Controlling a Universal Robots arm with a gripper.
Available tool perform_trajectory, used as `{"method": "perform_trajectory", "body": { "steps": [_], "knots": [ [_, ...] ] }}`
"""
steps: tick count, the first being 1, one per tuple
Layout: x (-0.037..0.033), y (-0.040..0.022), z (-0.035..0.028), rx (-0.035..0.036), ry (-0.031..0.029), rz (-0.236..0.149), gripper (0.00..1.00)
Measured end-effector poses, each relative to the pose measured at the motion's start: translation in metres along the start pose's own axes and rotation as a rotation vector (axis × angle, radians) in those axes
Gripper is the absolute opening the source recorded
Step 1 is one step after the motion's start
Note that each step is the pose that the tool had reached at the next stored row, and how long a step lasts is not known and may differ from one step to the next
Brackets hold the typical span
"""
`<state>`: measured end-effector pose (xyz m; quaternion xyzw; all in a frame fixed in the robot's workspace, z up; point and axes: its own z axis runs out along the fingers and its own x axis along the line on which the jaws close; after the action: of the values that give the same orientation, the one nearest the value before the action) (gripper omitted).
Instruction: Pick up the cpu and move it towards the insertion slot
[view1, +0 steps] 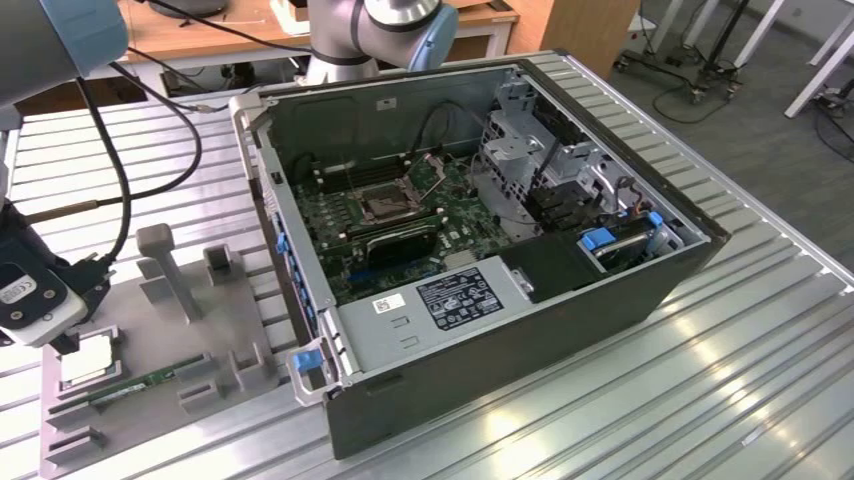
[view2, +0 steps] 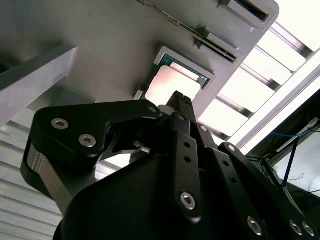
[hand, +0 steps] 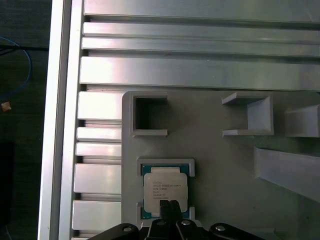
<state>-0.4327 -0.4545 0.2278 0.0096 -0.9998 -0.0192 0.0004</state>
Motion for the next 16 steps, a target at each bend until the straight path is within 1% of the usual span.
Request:
{"method": "perform_trajectory", "body": {
  "steps": [3,4,5,7,8,11,12,13,14,16],
  "knots": [
    [0.0,0.0,0.0001,0.0,0.0,0.0,0.11],
    [0.0,0.0,0.0001,0.0001,0.0,0.0,0.17],
    [0.0,0.0,0.0001,0.0,0.0,0.0,0.17],
    [0.0,0.0,0.0001,0.0,0.0,0.0,0.29],
    [0.0,0.0,0.0001,0.0,0.0,0.0,0.29],
    [0.0,0.0,0.0002,0.0,0.0,0.0,0.47],
    [0.0,0.0,0.0002,0.0,0.0,0.0,0.47],
    [0.0,0.0,0.0002,0.0,0.0,0.0,0.53],
    [0.0,0.0,0.0003,0.0,0.0,0.0,0.53],
    [0.0,0.0,0.0003,0.0,0.0,0.0,0.65]
  ]
}}
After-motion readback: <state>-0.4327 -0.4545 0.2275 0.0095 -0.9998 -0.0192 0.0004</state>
